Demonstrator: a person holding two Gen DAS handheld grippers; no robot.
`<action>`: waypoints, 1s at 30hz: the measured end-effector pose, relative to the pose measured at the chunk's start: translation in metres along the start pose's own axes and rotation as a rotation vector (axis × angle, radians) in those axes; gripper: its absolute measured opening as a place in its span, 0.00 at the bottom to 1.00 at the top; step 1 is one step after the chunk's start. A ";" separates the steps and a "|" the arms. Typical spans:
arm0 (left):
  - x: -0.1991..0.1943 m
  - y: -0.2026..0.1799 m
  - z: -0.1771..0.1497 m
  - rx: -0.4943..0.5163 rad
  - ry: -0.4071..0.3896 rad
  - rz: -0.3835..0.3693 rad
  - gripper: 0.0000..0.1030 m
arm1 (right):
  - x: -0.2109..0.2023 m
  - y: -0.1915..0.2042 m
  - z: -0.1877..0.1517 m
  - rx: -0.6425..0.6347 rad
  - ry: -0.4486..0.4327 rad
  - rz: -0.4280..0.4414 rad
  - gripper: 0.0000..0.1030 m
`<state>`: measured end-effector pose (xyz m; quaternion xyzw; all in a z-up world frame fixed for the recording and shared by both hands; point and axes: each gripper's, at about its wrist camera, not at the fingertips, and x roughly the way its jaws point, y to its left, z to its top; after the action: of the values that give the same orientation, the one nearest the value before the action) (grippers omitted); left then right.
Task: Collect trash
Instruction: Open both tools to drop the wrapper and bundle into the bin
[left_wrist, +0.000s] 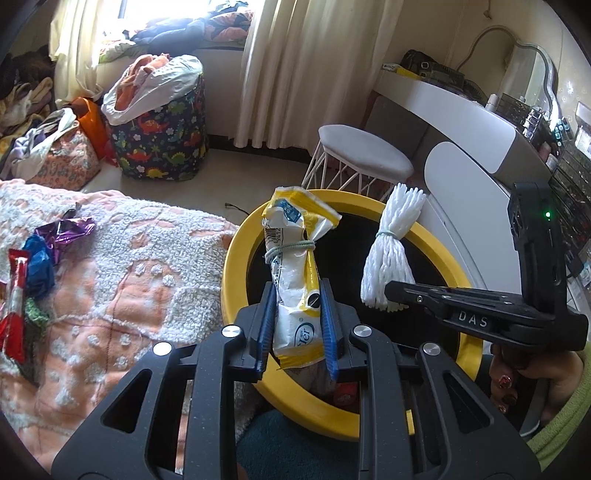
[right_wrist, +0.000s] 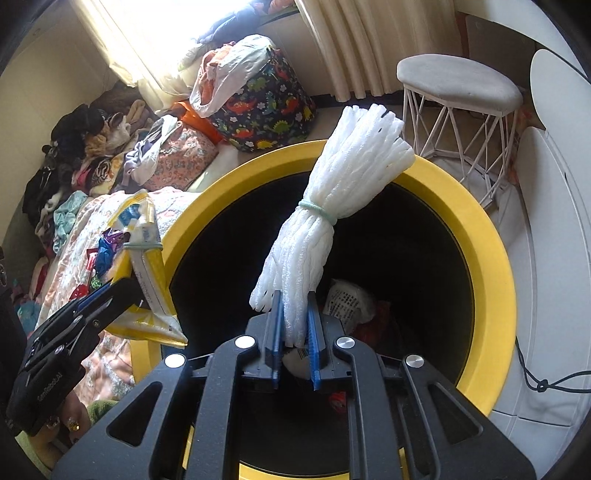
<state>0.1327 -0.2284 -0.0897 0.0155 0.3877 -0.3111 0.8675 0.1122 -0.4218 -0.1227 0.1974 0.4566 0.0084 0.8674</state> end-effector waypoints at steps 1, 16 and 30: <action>0.000 0.000 0.000 0.001 -0.003 0.003 0.21 | 0.000 0.000 0.000 0.007 0.000 -0.003 0.28; -0.042 0.023 -0.006 -0.088 -0.148 0.116 0.89 | -0.022 0.013 0.007 -0.010 -0.131 -0.005 0.63; -0.079 0.064 -0.008 -0.175 -0.227 0.206 0.89 | -0.039 0.047 0.007 -0.076 -0.217 0.027 0.68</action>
<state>0.1229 -0.1326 -0.0551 -0.0558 0.3091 -0.1852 0.9312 0.1030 -0.3887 -0.0720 0.1705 0.3567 0.0160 0.9184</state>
